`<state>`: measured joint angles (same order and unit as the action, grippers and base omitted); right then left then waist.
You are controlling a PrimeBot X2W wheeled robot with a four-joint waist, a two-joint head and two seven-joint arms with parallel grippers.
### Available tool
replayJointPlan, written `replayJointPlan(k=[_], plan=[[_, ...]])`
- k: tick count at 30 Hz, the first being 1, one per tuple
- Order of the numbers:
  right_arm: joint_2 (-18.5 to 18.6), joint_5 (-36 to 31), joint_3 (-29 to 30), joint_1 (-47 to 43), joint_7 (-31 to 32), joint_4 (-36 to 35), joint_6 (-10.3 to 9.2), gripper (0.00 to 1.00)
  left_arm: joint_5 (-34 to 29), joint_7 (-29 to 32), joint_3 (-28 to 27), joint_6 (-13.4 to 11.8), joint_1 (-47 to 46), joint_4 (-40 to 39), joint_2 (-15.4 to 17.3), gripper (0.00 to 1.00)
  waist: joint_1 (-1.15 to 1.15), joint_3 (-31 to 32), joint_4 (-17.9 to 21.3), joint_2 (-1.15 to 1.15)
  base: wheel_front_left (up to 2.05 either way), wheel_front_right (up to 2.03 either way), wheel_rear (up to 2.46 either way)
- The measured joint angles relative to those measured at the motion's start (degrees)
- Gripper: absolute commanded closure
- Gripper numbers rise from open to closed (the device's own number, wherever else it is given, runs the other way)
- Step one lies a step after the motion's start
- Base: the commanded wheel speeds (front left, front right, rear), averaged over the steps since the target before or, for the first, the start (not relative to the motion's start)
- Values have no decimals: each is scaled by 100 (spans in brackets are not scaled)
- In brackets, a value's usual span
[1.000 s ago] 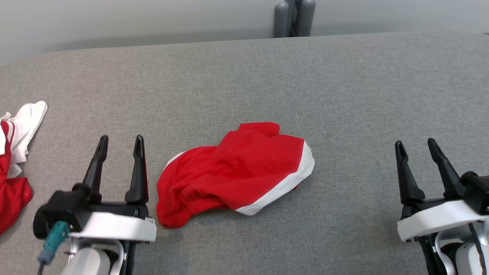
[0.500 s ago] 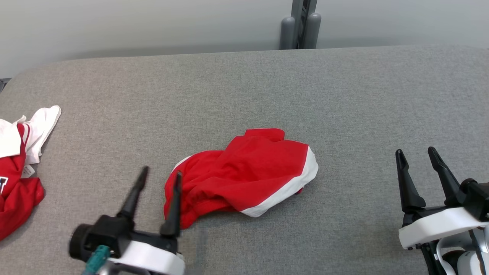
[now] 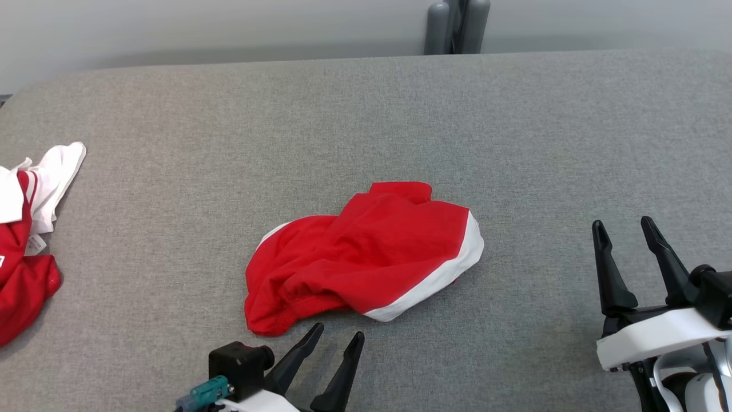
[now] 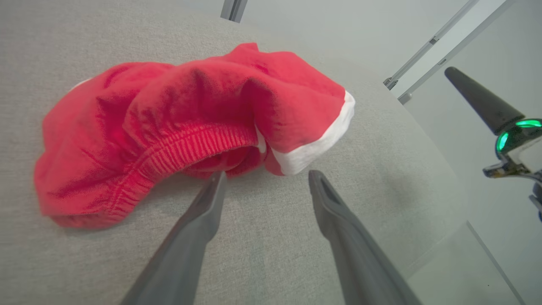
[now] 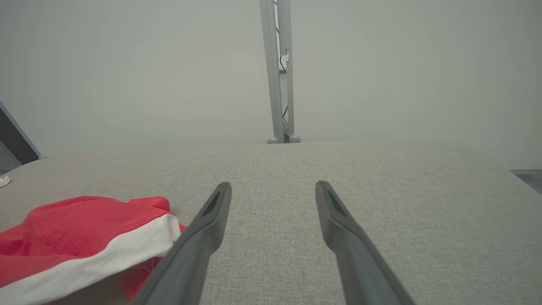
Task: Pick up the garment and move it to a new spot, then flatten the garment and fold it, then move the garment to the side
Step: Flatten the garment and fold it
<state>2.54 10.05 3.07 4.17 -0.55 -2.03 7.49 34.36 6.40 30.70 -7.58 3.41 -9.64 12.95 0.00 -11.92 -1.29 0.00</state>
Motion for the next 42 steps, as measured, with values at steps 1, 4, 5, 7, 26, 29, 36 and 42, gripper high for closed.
replayJointPlan(k=[1,4,5,7,26,29,36,42], plan=[[0,1,-7,12,-3,2,0,0,144,9,-27,37,-1,-2,-56,0,0,-28,3,0,0,0,0],[-1,9,-44,53,-15,9,-1,0,325,-123,-158,121,-62,88,-160,0,0,-104,28,0,0,0,0],[0,13,-45,64,-22,12,0,0,328,-198,-192,153,-128,141,-163,0,0,-124,42,0,0,0,0],[0,24,-51,71,-32,27,0,0,364,-332,-311,208,-271,270,-164,0,0,-165,77,0,0,0,0],[0,192,10,162,-207,236,-1,0,790,-653,-628,600,-750,911,-270,100,0,-258,252,0,0,0,0],[0,202,16,175,-219,249,0,0,658,-708,-653,549,-798,776,-188,100,0,-258,228,0,0,0,0],[0,220,14,186,-250,268,0,0,191,-784,-761,298,-1001,356,105,100,0,-239,195,0,0,0,0],[0,218,43,201,-271,296,-1,0,-349,-991,-911,-12,-1185,148,344,0,0,-174,192,0,0,0,0]])
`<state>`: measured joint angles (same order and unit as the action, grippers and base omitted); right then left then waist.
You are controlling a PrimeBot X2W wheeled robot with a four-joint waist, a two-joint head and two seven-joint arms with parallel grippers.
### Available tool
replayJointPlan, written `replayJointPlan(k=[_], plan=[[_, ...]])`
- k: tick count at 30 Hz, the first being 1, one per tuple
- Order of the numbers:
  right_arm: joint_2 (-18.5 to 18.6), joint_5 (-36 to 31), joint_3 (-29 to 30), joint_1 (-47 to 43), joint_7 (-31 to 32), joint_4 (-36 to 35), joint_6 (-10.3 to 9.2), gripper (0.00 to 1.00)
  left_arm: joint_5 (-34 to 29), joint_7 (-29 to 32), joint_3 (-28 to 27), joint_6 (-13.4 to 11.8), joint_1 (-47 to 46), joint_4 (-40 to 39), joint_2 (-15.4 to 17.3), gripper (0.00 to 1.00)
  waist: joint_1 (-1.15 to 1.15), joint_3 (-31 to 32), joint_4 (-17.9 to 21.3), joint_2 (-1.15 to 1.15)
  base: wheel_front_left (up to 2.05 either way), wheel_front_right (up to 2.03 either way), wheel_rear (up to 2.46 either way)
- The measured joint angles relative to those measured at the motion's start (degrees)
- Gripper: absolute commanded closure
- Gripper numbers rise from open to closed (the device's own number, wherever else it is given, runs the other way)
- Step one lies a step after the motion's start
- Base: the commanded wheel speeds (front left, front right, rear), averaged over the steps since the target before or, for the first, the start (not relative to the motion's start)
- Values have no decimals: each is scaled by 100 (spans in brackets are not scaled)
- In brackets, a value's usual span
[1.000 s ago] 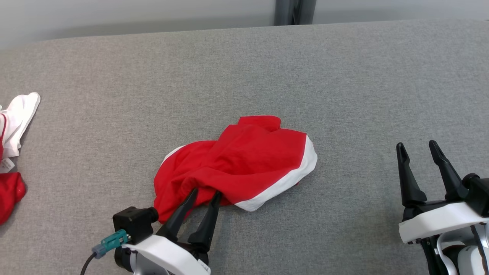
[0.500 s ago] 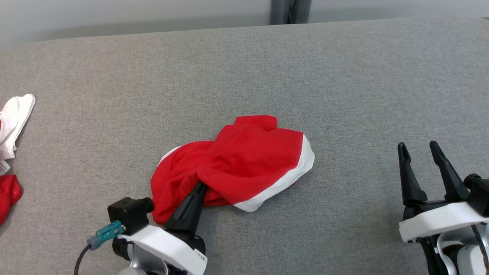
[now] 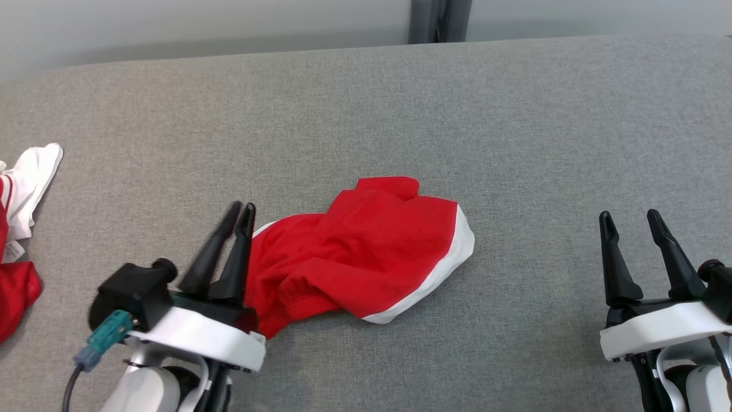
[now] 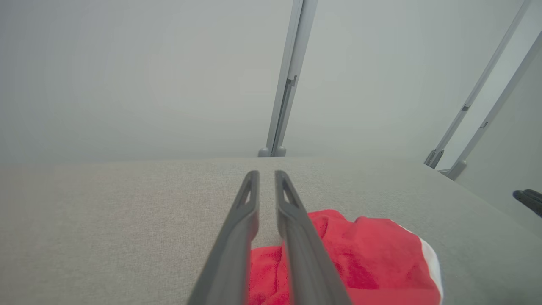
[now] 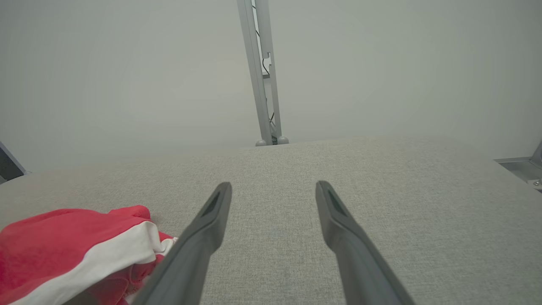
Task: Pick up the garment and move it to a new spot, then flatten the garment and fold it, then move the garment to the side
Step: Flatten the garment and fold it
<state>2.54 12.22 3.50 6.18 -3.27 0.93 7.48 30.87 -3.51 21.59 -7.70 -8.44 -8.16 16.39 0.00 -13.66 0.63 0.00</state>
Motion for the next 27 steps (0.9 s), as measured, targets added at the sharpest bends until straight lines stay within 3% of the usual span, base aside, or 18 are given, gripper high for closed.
replayJointPlan(k=[12,27], plan=[[1,-204,22,-201,52,-88,1,0,-466,-717,-647,-583,302,19,372,0,0,441,-68,0,0,0,0],[0,-327,94,-809,397,-560,1,0,-510,-582,-553,-727,945,245,477,0,0,1056,-96,0,0,0,0]])
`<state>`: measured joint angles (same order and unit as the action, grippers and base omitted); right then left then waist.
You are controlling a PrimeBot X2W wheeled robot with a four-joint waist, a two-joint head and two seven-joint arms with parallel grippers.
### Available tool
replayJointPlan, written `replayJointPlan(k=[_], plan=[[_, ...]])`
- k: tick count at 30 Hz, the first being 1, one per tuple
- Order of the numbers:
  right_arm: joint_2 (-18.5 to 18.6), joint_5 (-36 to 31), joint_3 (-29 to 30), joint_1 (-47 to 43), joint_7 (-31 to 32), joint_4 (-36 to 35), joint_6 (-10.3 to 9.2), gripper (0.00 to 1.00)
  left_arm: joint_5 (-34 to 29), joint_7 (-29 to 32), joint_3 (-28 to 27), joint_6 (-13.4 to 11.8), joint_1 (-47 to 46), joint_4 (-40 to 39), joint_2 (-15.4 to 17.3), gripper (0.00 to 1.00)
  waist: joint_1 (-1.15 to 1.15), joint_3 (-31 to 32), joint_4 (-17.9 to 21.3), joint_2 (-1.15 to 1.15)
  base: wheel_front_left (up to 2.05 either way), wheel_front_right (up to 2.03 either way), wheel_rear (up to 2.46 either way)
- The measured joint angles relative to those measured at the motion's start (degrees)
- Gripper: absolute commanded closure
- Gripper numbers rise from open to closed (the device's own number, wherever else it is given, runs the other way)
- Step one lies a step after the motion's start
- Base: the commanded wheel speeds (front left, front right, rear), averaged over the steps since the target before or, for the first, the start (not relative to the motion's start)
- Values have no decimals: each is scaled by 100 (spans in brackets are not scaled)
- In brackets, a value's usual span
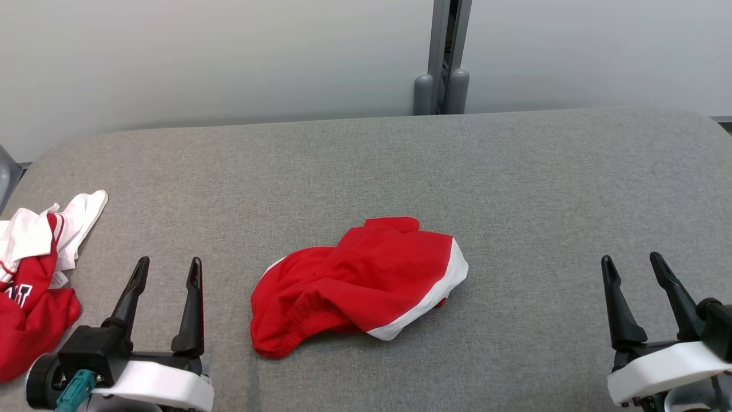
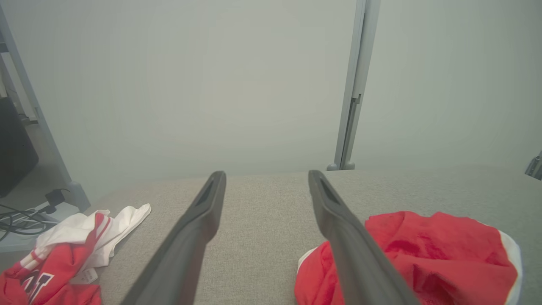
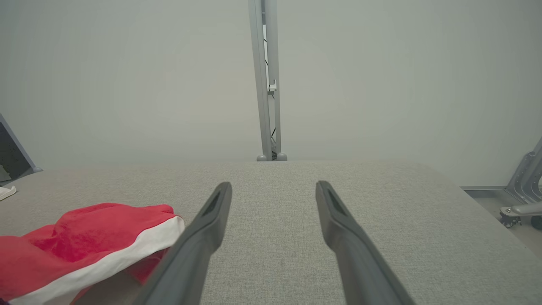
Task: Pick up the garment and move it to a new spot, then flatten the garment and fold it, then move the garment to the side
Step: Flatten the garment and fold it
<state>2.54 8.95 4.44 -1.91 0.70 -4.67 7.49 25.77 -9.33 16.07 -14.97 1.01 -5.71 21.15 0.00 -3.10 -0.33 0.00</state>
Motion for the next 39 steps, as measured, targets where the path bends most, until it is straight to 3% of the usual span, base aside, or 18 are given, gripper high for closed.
replayJointPlan(k=[16,22,31,35,39], plan=[[0,62,7,-40,78,-146,0,0,9,172,130,-70,18,-81,15,0,0,-90,-22,0,0,0,0],[0,66,4,23,81,-149,0,0,290,1105,584,137,-48,-266,-53,0,0,-241,-44,0,0,0,0],[0,60,16,146,57,-119,0,0,1255,2651,1225,368,102,-701,-346,0,0,-565,-54,0,0,0,0],[1,66,-20,272,26,-96,0,0,1683,2848,1291,480,220,-662,-536,0,0,-724,-31,0,0,0,0],[0,78,-41,373,-21,-63,0,0,2001,2642,1166,682,191,-347,-761,0,0,-888,22,0,0,0,0]])
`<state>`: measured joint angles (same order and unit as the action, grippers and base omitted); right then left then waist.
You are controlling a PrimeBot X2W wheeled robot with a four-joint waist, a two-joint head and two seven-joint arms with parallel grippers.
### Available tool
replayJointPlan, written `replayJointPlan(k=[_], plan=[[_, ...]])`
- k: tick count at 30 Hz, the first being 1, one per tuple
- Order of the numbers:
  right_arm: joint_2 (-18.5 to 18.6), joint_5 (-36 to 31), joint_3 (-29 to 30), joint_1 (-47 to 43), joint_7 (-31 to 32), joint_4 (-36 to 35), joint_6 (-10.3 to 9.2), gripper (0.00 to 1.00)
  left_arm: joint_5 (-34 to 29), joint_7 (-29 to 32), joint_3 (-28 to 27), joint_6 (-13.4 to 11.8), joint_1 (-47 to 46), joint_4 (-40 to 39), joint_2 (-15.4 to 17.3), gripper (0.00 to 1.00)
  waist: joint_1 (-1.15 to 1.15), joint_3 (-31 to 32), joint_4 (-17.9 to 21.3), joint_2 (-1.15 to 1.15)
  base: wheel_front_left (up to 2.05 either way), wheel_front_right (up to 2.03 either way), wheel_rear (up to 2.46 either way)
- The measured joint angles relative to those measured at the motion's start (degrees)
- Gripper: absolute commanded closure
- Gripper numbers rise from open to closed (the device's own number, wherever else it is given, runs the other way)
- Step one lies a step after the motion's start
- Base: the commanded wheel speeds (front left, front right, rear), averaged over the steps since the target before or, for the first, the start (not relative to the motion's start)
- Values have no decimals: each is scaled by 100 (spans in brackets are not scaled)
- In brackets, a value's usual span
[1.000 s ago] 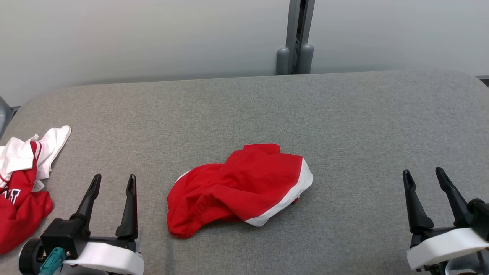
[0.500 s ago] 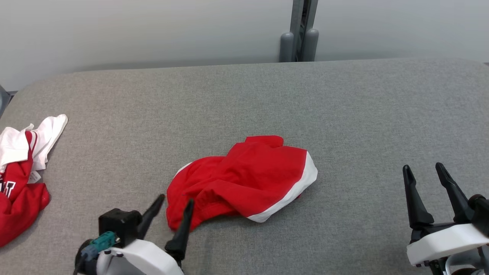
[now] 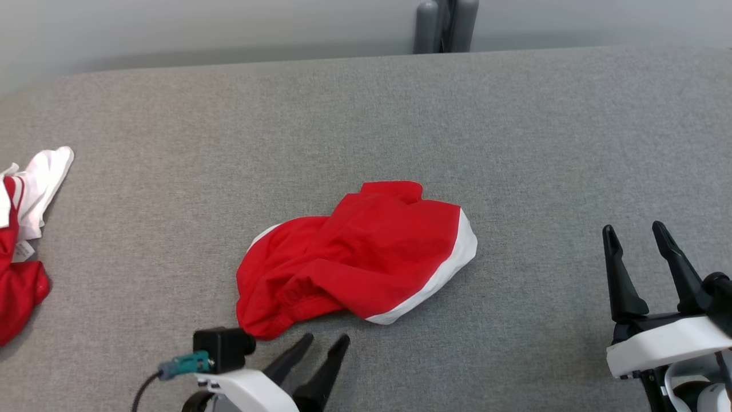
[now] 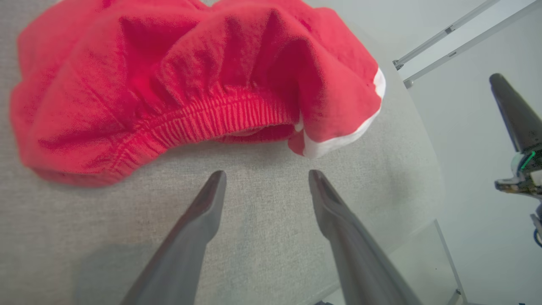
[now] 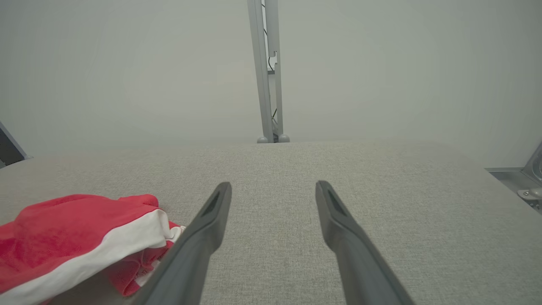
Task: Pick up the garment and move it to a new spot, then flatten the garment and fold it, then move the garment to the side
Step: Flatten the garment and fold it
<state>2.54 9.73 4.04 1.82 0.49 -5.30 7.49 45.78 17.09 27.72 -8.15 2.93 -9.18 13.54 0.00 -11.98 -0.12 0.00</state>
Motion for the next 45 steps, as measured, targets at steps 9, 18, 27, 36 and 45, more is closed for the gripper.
replayJointPlan(k=[9,18,27,36,45], plan=[[2,15,62,176,-63,87,0,0,270,-650,-441,498,-605,648,-170,0,0,-282,187,0,0,0,0],[2,88,54,242,-148,197,0,0,428,-1003,-768,572,-903,971,-299,100,0,-389,232,0,0,0,0],[3,135,123,291,-205,297,0,0,-232,-1222,-839,497,-1340,916,190,100,0,-304,197,0,0,0,0],[1,194,136,297,-221,343,0,0,-240,97,-1016,394,-1948,-269,1152,100,0,-213,20,0,0,0,0],[1,253,51,382,-230,415,0,0,215,1644,-960,282,-2234,310,1798,100,0,-304,173,0,0,0,0]])
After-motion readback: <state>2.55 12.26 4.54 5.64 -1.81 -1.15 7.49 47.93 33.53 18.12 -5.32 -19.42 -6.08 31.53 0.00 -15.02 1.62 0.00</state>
